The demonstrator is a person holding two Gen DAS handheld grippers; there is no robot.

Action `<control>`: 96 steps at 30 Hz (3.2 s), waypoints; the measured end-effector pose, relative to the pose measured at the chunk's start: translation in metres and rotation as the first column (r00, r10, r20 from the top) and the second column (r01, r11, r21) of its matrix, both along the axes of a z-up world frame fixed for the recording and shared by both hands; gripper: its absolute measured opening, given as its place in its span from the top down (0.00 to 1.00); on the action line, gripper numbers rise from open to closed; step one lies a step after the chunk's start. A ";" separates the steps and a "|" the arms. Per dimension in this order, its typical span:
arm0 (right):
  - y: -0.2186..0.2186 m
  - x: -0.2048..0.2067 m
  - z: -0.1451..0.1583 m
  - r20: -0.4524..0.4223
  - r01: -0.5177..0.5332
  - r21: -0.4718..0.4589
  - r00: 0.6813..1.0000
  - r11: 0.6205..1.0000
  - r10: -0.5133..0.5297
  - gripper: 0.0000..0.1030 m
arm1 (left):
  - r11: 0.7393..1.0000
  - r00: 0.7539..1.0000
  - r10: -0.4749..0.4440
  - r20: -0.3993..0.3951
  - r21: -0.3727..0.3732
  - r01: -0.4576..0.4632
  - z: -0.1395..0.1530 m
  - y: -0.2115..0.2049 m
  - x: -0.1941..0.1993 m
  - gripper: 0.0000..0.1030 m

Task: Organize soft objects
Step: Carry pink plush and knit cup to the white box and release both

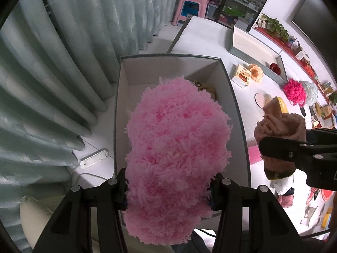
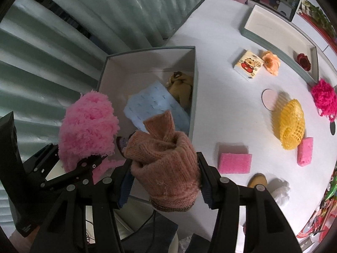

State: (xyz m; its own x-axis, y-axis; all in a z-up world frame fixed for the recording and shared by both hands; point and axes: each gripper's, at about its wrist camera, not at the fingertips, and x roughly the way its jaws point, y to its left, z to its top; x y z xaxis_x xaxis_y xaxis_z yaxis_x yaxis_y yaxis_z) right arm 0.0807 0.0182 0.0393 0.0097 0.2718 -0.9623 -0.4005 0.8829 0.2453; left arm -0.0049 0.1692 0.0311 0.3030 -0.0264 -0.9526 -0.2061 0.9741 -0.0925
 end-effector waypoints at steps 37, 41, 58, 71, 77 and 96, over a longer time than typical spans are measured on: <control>0.030 0.025 0.006 0.016 -0.021 -0.024 1.000 0.999 0.022 0.44 | 1.000 0.999 0.014 0.049 0.009 -0.014 0.003 0.038 0.058 0.48; 0.035 0.027 0.002 0.011 -0.025 -0.025 1.000 0.999 0.025 0.44 | 1.000 0.999 0.008 0.048 0.017 -0.009 0.002 0.039 0.071 0.48; 0.037 0.026 -0.017 -0.030 -0.025 -0.050 0.999 0.998 0.024 0.44 | 1.000 1.000 -0.012 -0.014 0.019 0.013 -0.023 0.037 0.090 0.48; 0.042 0.028 -0.030 -0.052 -0.029 -0.068 0.998 0.997 0.026 0.44 | 1.000 0.999 -0.019 -0.038 0.015 0.020 -0.036 0.036 0.094 0.48; 0.048 0.027 -0.035 -0.056 -0.046 -0.067 0.998 0.997 0.042 0.44 | 0.999 0.998 -0.033 -0.045 0.025 0.034 -0.039 0.035 0.096 0.48; 0.030 0.020 -0.047 -0.113 -0.028 -0.053 0.993 0.998 0.022 0.17 | 0.998 0.997 -0.062 -0.034 0.030 0.063 -0.028 0.028 0.076 0.15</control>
State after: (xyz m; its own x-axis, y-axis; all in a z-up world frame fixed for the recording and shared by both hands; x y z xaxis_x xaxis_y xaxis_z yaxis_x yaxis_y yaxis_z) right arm 0.1008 0.0486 -0.0077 -0.1050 0.2177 -0.9704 -0.3956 0.8861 0.2416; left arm 0.0716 0.1974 0.0033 0.2701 -0.0146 -0.9627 -0.1471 0.9875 -0.0562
